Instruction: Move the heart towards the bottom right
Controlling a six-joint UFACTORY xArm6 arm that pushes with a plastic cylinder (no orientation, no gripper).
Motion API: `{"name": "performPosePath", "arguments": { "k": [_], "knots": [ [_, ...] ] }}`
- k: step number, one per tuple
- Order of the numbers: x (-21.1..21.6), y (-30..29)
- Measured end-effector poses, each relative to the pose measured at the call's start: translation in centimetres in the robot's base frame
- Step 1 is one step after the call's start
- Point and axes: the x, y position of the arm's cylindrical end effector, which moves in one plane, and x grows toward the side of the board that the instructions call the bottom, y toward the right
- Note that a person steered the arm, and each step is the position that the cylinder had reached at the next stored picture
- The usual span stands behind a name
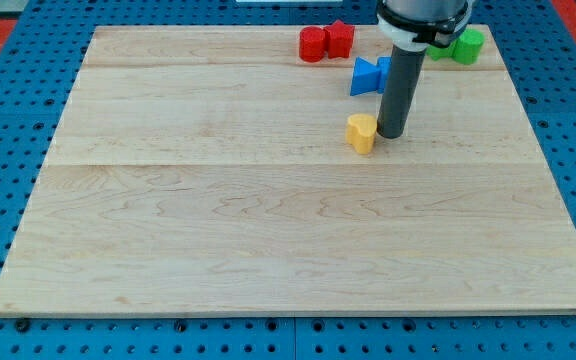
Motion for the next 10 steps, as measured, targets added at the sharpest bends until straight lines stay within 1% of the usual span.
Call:
{"name": "performPosePath", "arguments": {
  "k": [1, 2, 3, 4, 5, 6, 7, 8, 9, 10],
  "knots": [
    [-3.2, 0.2],
    [-5.4, -0.4],
    [-1.8, -5.6],
    [3.8, -1.2],
    [6.1, 3.3],
    [11.1, 5.5],
    [4.9, 5.7],
    [4.8, 0.9],
    [8.8, -2.2],
    [7.9, -5.4]
  ]
}}
